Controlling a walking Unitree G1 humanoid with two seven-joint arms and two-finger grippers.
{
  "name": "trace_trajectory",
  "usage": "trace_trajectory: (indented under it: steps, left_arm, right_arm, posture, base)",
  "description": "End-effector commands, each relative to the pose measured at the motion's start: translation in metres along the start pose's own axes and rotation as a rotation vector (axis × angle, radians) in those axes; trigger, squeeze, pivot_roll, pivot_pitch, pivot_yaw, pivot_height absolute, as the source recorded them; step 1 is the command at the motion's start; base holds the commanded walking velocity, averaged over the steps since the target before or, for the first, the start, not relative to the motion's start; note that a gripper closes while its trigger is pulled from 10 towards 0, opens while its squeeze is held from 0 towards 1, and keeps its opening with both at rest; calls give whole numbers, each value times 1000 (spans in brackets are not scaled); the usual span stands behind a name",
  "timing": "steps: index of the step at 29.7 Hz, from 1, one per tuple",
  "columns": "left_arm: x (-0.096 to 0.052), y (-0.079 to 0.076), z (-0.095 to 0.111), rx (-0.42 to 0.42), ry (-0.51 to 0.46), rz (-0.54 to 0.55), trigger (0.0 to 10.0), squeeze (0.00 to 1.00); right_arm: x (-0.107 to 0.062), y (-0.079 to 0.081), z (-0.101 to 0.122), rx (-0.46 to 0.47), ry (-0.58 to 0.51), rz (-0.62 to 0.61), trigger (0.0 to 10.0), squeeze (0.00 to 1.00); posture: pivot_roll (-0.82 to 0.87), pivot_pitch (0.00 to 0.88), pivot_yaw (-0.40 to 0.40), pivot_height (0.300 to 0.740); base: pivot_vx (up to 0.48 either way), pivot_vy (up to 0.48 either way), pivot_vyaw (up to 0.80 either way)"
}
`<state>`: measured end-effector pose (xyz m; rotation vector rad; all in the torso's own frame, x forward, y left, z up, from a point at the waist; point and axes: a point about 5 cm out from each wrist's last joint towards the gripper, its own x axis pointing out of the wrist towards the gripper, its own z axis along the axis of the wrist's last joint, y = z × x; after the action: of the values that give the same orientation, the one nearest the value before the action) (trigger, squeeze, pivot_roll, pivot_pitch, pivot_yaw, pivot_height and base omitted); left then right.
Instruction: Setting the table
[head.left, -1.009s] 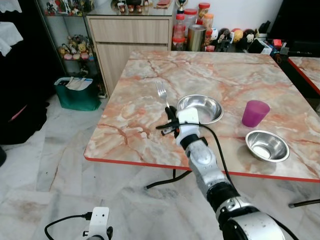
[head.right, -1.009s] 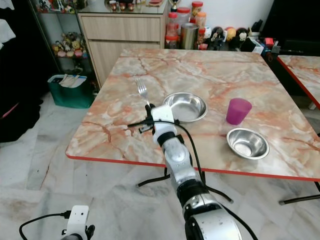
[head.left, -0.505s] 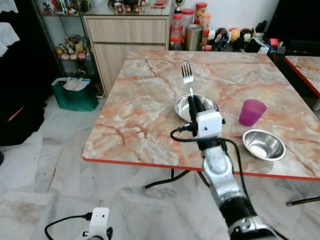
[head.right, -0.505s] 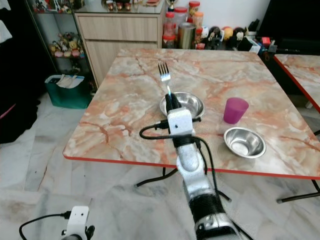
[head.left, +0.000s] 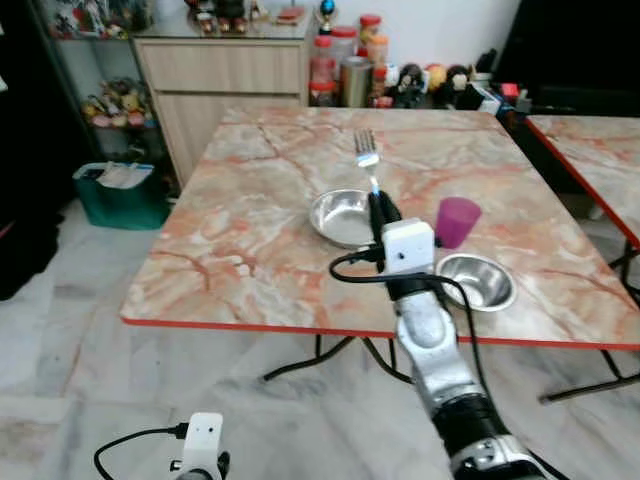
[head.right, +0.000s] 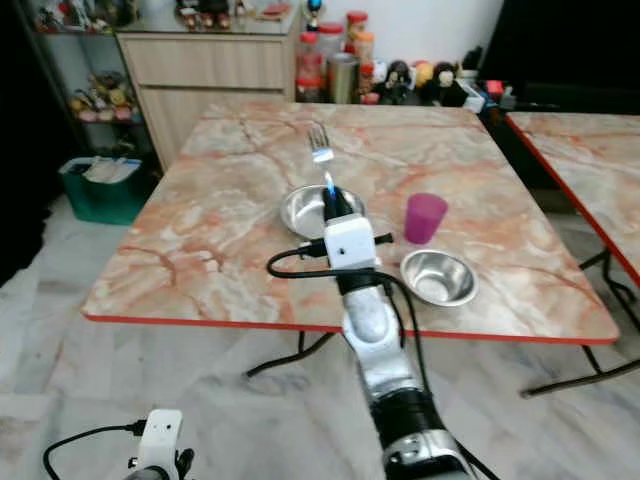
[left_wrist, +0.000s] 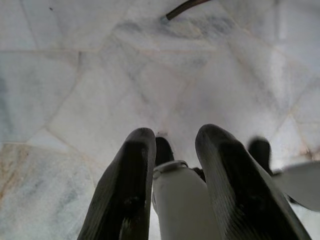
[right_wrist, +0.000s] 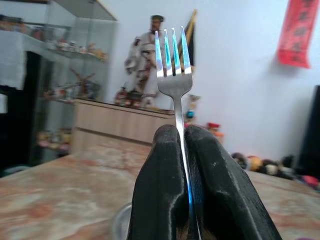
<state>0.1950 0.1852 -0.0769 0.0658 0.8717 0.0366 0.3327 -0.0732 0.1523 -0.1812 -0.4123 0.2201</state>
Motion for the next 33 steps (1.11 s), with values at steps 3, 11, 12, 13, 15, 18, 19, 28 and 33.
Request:
trace_trajectory:
  steps: [3,11,12,13,15,18,19,28,33]
  left_arm:
    - [0,-4,-2,11,3,-1,10000,0]
    - [0,-6,-2,6,4,-6,10000,0]
    - [0,-7,-2,6,4,-6,10000,0]
    - [0,-7,-2,6,4,-6,10000,0]
    - [0,-8,-2,6,3,-9,10000,0]
    - [0,-8,-2,6,2,-9,10000,0]
    - [0,-8,-2,6,2,-10,10000,0]
    - [0,-9,-1,1,2,-10,10000,0]
    - [0,-9,-1,2,2,-10,10000,0]
  right_arm:
    - [3,-8,2,-1,2,-18,10000,0]
    - [4,-8,4,-4,10,-3,10000,0]
    - [4,-8,4,-3,10,-4,10000,0]
    - [4,-8,4,-3,10,-4,10000,0]
    - [4,-8,5,-5,9,0,10000,0]
    - [4,-7,5,13,16,3,10000,0]
    - [4,-6,5,26,21,3,10000,0]
    - [4,-11,2,54,45,-18,10000,0]
    - [3,-11,2,59,50,-18,10000,0]
  posture:
    - [-10,0,0,740]
    - [-28,0,2,740]
    - [-30,0,3,740]
    - [-30,0,3,740]
    - [-31,0,3,740]
    - [-32,0,6,740]
    - [-32,0,6,740]
    - [-35,0,4,740]
    - [-36,0,6,740]
  base:
    - [0,-417,0]
    - [0,-426,0]
    - [0,-428,0]
    - [0,-428,0]
    - [0,-429,0]
    - [0,-429,0]
    - [0,-428,0]
    - [0,-427,0]
    - [0,-430,0]
